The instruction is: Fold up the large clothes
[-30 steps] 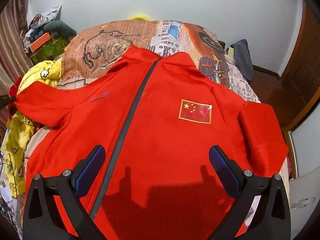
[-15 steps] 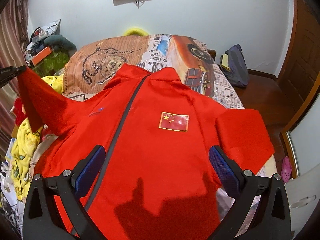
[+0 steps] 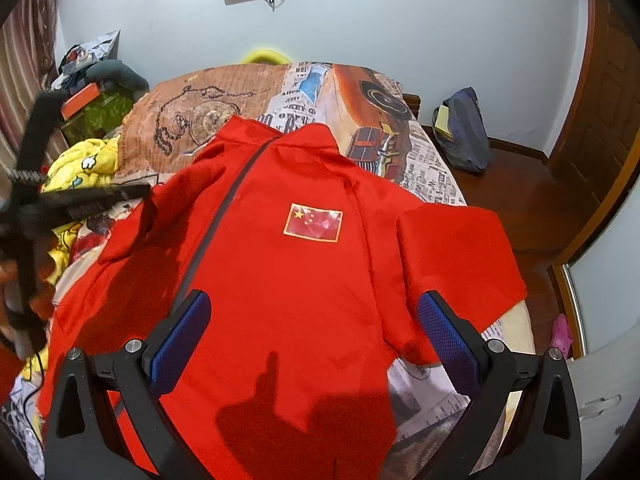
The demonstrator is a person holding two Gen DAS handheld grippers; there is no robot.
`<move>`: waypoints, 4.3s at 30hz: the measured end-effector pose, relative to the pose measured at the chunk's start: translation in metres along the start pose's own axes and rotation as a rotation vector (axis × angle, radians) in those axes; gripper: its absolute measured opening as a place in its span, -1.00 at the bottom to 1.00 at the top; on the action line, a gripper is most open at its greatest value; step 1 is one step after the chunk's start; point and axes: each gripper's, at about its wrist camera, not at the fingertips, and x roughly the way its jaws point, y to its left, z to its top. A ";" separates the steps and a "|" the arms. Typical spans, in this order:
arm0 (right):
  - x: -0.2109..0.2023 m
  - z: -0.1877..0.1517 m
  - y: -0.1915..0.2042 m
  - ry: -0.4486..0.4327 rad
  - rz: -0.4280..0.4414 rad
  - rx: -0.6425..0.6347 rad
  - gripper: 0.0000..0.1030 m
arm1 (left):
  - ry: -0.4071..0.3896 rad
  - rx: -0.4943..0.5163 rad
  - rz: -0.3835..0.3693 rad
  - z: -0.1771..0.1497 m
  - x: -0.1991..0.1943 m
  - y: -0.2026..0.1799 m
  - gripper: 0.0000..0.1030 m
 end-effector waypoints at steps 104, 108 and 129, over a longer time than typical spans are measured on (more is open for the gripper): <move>0.069 -0.002 -0.055 0.121 0.119 0.147 -0.84 | 0.245 -0.309 0.366 -0.088 0.058 0.220 0.24; 0.064 -0.005 -0.057 0.158 0.082 0.105 -0.55 | 0.258 -0.231 0.396 -0.091 0.048 0.204 0.24; 0.013 -0.037 -0.196 0.077 0.101 0.555 0.34 | 0.036 -0.015 0.198 -0.021 -0.032 0.047 0.50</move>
